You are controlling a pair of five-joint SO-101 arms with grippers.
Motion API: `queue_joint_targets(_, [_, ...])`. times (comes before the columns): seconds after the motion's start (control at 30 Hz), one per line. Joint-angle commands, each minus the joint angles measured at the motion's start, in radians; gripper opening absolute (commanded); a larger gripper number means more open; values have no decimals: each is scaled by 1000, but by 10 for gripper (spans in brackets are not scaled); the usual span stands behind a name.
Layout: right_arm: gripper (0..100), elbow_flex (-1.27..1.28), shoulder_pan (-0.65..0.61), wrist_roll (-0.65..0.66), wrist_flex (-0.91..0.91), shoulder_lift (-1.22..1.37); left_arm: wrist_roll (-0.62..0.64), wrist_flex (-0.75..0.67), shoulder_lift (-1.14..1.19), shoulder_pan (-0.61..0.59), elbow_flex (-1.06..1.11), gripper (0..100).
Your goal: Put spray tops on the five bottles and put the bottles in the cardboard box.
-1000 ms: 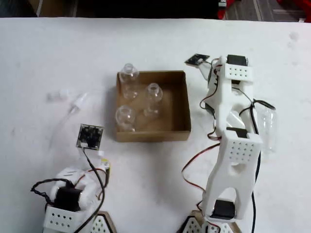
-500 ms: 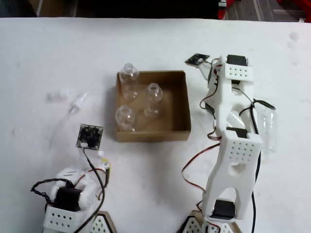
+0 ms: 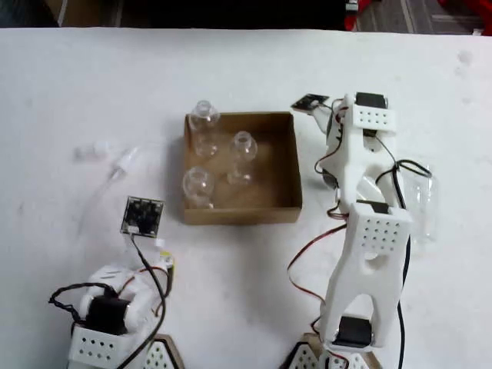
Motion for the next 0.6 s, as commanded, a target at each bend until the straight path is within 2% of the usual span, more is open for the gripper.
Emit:
queue_joint_targets(0.0, [244, -14, 10, 11, -18, -35, 14, 6, -8, 13, 0, 31])
queue_joint_targets(0.57, [232, -14, 10, 5, -15, -79, 14, 6, -8, 13, 0, 31])
